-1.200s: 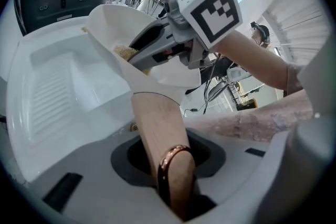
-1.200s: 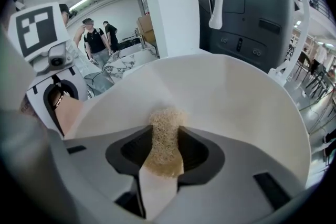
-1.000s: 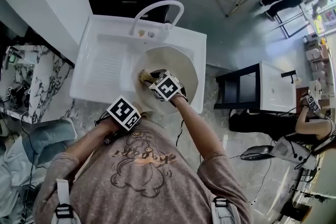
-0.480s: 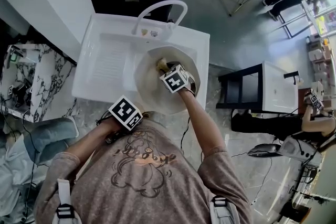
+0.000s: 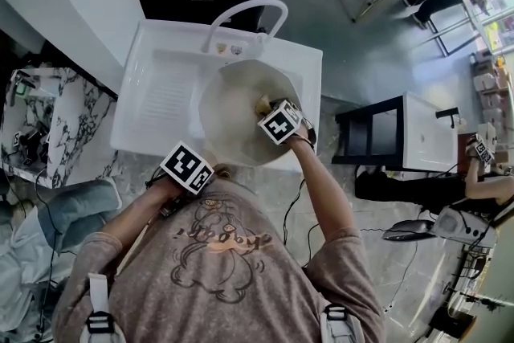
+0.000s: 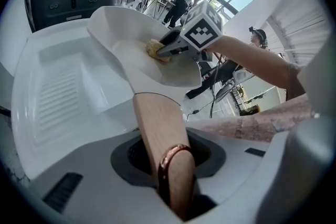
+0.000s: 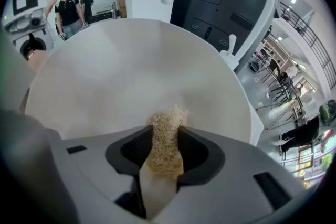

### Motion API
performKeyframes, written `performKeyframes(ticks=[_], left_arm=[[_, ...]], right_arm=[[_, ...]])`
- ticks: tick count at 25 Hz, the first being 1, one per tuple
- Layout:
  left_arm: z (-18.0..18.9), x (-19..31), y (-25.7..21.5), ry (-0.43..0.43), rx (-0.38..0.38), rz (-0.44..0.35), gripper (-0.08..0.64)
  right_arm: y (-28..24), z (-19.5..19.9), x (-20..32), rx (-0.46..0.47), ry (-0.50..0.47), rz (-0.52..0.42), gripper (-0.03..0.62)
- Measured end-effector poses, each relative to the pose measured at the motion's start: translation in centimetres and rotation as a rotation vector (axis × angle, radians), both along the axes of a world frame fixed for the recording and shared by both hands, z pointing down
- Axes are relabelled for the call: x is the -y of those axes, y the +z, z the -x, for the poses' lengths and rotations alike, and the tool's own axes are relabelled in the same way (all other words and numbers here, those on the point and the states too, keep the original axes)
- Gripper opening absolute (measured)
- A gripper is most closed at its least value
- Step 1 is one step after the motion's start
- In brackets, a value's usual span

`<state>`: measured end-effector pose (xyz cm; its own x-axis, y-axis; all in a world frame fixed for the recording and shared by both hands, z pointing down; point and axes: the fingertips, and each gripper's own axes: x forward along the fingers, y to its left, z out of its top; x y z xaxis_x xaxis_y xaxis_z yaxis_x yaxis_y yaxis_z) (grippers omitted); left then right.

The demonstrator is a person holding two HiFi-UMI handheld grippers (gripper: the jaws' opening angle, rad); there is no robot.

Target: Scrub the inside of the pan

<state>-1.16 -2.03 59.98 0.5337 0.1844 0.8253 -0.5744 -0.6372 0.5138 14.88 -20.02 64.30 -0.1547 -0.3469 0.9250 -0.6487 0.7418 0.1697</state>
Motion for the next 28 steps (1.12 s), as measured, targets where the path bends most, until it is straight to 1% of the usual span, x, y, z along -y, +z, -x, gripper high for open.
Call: performKeyframes(ticks=[2,5,11,15,18,20,24,28], left_arm=[[0.1,0.4,0.1,-0.016,0.002,-0.002,0.137],[0.4,0.6,0.1,-0.026,0.004,0.0,0.138],[0.5,0.4,0.3,-0.004,0.007,0.005,0.138],[0.6,0.6,0.4,-0.018,0.007,0.014,0.14],[0.7,0.8,0.5,-0.022,0.005,0.024,0.139],[0.8,0.8,0.7,-0.012,0.006,0.028,0.14],[0.8,0.8,1.0,0.006,0.017,0.024,0.139],[0.7,0.7,1.1,0.019,0.024,0.022,0.14]], right_arm=[[0.1,0.5,-0.9,-0.026,-0.05,0.034,0.167],[0.1,1.0,-2.3,-0.039,-0.11,0.088,0.166],[0.4,1.1,-4.3,-0.016,-0.141,0.174,0.166],[0.2,2.0,-6.4,0.017,-0.178,0.257,0.166],[-0.3,3.4,-8.3,0.065,-0.206,0.321,0.166],[-0.6,4.5,-9.2,0.099,-0.223,0.344,0.166],[-1.6,7.3,-10.6,0.229,-0.211,0.388,0.166],[-2.5,9.8,-11.3,0.322,-0.202,0.383,0.164]])
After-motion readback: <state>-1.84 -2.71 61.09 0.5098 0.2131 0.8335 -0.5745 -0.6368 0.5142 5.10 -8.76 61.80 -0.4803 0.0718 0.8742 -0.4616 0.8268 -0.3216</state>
